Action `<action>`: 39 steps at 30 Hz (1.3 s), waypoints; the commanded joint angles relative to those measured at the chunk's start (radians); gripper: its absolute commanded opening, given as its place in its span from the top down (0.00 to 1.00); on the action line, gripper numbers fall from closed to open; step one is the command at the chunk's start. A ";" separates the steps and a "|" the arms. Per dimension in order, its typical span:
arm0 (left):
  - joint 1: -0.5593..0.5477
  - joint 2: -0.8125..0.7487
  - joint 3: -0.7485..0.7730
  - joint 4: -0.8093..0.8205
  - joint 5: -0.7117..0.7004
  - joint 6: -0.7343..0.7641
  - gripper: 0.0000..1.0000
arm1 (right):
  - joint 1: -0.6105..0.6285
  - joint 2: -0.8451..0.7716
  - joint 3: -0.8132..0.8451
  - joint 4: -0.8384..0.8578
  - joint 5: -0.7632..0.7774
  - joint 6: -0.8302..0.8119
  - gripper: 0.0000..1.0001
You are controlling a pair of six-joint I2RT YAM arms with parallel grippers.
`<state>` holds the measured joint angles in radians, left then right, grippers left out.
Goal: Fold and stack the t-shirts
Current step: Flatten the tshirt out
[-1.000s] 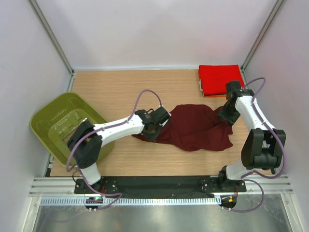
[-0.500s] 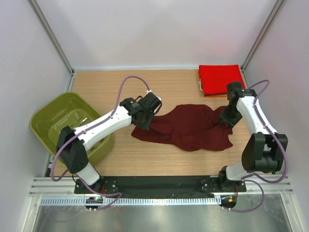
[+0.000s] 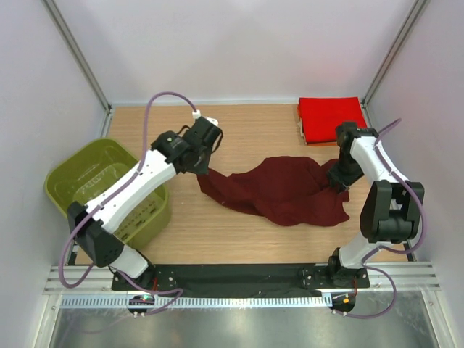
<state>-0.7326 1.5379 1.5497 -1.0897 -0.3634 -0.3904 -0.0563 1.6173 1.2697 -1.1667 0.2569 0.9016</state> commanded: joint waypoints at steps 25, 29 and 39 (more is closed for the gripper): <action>0.027 -0.012 0.358 -0.108 -0.201 -0.033 1.00 | -0.004 -0.014 0.351 -0.105 0.128 -0.084 0.99; 0.030 0.063 0.631 -0.141 -0.275 -0.022 1.00 | -0.004 -0.039 0.693 -0.177 0.098 -0.138 0.99; 0.030 -0.064 0.737 0.249 -0.290 -0.088 1.00 | -0.004 -0.295 0.912 0.158 0.033 -0.112 0.99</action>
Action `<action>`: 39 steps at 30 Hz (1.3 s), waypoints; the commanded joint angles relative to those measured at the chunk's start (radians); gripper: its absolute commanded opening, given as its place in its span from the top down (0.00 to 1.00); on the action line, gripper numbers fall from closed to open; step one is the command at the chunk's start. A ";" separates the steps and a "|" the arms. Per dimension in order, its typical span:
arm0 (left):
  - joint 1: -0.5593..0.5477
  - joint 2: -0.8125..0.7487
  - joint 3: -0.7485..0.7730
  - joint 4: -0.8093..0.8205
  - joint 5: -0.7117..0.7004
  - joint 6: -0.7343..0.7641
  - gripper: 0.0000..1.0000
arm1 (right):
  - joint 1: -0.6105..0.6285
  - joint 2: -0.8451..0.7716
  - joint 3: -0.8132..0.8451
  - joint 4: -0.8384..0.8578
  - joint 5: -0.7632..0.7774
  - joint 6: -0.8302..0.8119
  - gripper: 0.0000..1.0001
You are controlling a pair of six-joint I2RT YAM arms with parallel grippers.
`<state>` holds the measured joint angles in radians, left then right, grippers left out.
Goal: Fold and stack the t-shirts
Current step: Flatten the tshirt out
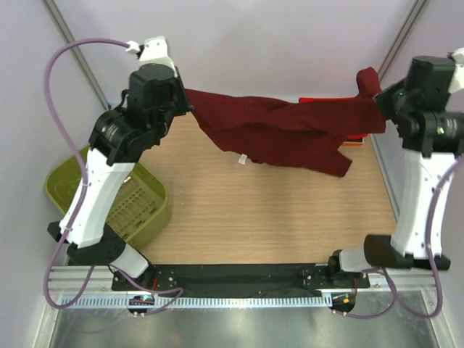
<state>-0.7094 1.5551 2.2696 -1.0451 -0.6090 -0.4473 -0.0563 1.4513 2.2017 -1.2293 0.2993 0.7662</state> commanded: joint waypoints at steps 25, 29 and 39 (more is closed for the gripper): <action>0.005 -0.316 -0.395 0.308 0.043 -0.053 1.00 | -0.004 -0.368 -0.303 0.204 0.020 0.016 0.99; 0.007 -0.180 -0.259 0.589 -0.089 0.174 1.00 | -0.004 -0.267 -0.226 0.449 -0.043 0.056 0.99; 0.008 0.102 0.256 0.671 -0.106 0.352 1.00 | -0.004 -0.020 0.154 0.603 -0.181 0.012 0.99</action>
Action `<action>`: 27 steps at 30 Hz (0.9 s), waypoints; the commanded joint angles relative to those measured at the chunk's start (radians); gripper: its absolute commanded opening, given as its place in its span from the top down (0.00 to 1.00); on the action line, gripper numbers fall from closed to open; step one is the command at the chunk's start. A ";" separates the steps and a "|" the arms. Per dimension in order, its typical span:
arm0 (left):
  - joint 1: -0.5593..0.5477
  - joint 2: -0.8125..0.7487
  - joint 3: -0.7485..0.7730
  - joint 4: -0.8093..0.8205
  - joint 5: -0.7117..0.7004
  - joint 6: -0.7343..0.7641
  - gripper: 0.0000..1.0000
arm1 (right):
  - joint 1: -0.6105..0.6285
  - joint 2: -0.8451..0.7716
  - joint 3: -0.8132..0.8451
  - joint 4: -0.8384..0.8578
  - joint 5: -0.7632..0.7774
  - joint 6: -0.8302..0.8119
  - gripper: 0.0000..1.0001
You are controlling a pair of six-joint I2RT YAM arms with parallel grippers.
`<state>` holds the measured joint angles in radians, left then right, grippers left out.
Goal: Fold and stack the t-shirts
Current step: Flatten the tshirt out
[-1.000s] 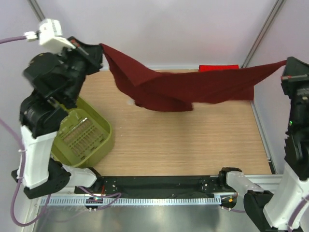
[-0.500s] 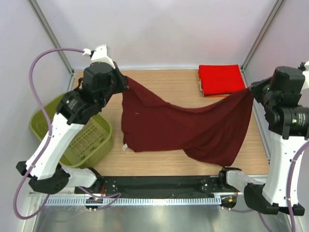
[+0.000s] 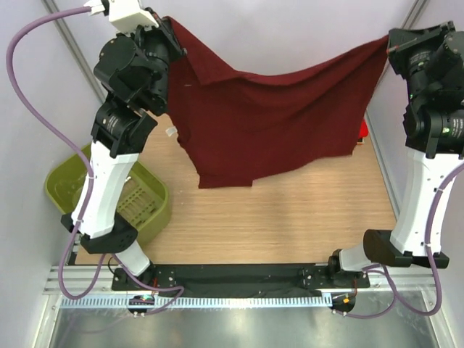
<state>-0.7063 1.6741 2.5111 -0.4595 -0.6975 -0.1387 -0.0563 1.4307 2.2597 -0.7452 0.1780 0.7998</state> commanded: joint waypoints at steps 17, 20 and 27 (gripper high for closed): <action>0.004 -0.537 -0.443 -0.395 0.317 -0.486 1.00 | -0.004 -0.277 0.003 -0.234 -0.103 0.018 0.99; 0.004 -0.640 -0.494 -0.271 0.314 -0.486 1.00 | -0.004 -0.390 -0.048 -0.175 -0.037 0.090 0.99; 0.004 -0.523 -0.171 -0.186 0.415 -0.472 1.00 | -0.004 -0.512 -0.003 -0.060 0.179 0.259 0.99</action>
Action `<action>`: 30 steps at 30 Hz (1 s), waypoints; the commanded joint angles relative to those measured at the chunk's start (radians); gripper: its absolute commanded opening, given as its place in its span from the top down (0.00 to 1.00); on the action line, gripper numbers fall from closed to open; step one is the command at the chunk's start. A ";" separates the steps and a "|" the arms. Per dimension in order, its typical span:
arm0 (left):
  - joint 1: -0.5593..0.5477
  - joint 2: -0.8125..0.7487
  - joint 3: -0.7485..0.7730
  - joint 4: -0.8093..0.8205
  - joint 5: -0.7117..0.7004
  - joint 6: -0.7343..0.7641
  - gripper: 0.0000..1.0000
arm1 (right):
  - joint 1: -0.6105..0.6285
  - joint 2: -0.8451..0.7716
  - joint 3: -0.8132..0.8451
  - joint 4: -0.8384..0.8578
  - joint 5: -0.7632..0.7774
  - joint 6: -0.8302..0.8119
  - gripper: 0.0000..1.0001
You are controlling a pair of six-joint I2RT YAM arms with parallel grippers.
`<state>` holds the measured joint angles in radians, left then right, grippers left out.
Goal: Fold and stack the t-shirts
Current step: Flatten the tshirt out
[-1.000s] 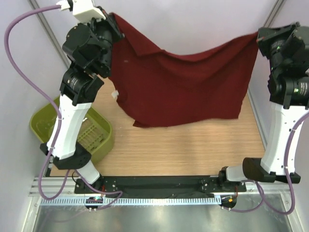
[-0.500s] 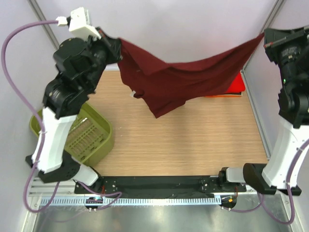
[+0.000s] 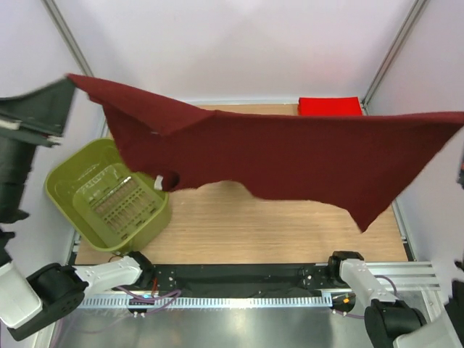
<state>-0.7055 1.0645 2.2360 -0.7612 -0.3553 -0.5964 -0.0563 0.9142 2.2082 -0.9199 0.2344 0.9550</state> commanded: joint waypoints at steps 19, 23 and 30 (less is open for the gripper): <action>0.143 0.414 -0.117 0.249 0.037 0.285 1.00 | -0.004 0.055 -0.569 0.358 0.129 -0.107 0.99; 0.268 0.540 -0.255 0.371 0.186 0.228 1.00 | -0.004 0.120 -0.773 0.530 0.158 -0.117 0.99; 0.371 0.862 -0.110 0.464 0.306 0.213 1.00 | -0.004 0.385 -0.984 0.797 0.151 -0.101 0.99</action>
<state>-0.3656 1.8946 2.0048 -0.4374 -0.1333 -0.3679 -0.0563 1.2354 1.2392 -0.3454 0.3649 0.8623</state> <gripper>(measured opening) 0.005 0.044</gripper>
